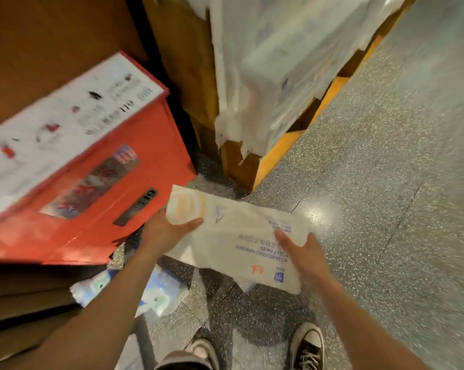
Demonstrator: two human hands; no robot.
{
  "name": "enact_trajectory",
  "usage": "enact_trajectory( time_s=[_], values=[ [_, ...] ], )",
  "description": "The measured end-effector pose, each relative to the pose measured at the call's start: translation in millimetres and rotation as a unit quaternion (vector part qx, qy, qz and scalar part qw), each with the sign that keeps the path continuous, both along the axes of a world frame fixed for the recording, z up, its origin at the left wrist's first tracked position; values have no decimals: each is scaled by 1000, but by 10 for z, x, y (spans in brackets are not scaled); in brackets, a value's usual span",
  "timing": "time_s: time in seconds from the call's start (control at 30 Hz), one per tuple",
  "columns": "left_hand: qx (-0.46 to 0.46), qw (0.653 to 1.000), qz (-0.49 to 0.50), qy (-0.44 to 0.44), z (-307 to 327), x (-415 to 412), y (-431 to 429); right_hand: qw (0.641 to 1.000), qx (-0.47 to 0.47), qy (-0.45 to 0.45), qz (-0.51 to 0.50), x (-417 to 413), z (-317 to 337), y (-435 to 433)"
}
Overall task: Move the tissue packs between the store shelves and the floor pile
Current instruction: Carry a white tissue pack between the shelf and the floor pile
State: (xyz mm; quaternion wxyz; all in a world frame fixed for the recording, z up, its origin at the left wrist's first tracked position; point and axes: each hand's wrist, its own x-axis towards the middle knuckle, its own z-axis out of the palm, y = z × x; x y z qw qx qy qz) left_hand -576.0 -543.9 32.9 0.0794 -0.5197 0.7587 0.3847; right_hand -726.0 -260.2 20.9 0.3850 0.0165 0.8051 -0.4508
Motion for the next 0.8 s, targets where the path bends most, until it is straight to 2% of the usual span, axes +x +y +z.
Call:
enact_trajectory(
  time_s=[0.2, 0.43, 0.6, 0.73, 0.8],
  values=[
    [-36, 993, 93, 69, 2352, 370, 159, 995, -45, 67, 65, -160, 2370, -237],
    [-75, 964, 243, 82, 4358, 951, 733, 971, -96, 119, 186, -141, 4165, -299],
    [-83, 934, 335, 91, 5249, 1487, 1496, 940, -131, 122, 291, 103, 5096, -65],
    [-101, 907, 390, 124, 5736, 2045, 2220, 919, -131, 126, 351, 389, 5507, 89],
    [-111, 890, 421, 136, 5868, 2385, 2559, 896, -150, 128, 397, 618, 5611, 98]
  ],
)
